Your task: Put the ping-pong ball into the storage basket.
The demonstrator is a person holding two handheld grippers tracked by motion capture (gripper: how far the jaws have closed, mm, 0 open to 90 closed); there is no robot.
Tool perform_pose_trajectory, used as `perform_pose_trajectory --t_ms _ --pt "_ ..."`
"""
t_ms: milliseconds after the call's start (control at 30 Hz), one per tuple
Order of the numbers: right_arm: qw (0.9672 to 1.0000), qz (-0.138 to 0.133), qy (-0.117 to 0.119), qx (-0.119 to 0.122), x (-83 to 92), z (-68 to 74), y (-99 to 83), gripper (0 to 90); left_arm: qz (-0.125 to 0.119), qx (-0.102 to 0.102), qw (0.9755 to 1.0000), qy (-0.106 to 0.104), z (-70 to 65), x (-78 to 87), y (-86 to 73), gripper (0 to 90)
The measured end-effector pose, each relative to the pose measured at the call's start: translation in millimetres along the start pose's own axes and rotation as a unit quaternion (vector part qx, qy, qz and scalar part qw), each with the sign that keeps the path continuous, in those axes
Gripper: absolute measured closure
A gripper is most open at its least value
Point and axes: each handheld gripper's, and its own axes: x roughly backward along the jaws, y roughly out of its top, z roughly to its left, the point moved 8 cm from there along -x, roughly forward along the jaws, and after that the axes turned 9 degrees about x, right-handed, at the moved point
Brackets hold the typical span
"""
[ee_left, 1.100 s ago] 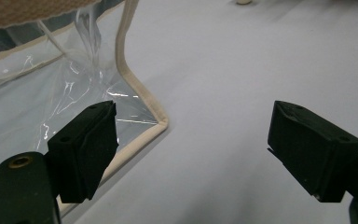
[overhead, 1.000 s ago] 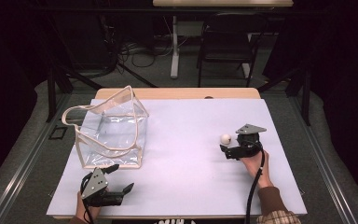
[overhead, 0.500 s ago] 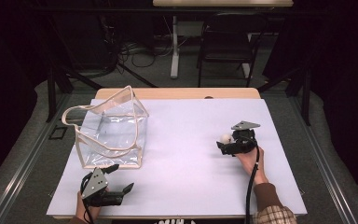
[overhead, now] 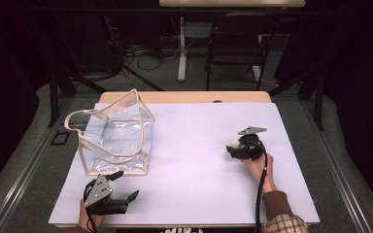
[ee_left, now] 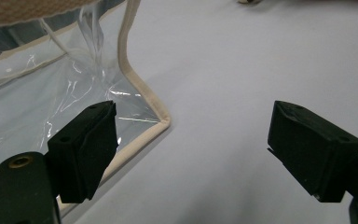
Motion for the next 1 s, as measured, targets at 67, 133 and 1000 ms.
perform_pose_trajectory --t_ms 67,133,1000 --pt "0.9999 0.009 -0.010 0.000 -1.5 -1.6 -1.4 39.6 0.000 0.003 1.0000 0.002 0.7 0.4 -0.5 16.0" --pt "0.9998 0.012 -0.014 -0.003 -1.6 -2.5 -2.2 43.5 0.000 0.003 1.0000 0.002 1.0 0.7 -0.8 16.0" --pt "0.9996 -0.015 -0.022 0.011 19.9 4.0 15.9 50.4 0.000 0.002 1.0000 0.006 0.7 3.4 -1.5 16.0"
